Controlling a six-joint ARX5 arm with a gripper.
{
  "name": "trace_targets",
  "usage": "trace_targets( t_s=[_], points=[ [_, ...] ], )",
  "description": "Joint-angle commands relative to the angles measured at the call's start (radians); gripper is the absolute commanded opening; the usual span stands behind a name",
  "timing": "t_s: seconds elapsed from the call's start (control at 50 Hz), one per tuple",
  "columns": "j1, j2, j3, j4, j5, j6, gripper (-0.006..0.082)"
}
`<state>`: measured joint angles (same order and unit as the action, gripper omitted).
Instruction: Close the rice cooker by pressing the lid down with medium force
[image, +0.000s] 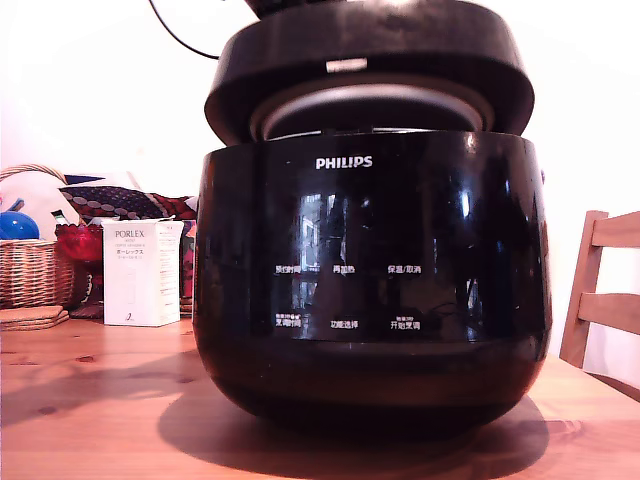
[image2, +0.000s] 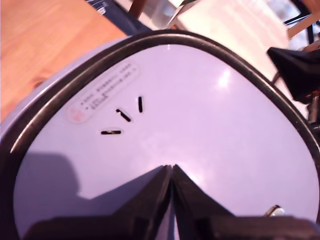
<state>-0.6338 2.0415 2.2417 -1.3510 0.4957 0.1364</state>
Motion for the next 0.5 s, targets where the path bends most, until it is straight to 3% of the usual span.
trace_targets(
  t_s=[0.0,0.18,0.48],
  points=[
    [-0.005,0.017,-0.036,-0.01,-0.024,0.003,-0.0022],
    [-0.023,-0.023,-0.128,0.023,-0.034,0.019,-0.0022],
    [-0.05,-0.248,-0.496,0.357,-0.072,-0.026,-0.0022]
  ],
)
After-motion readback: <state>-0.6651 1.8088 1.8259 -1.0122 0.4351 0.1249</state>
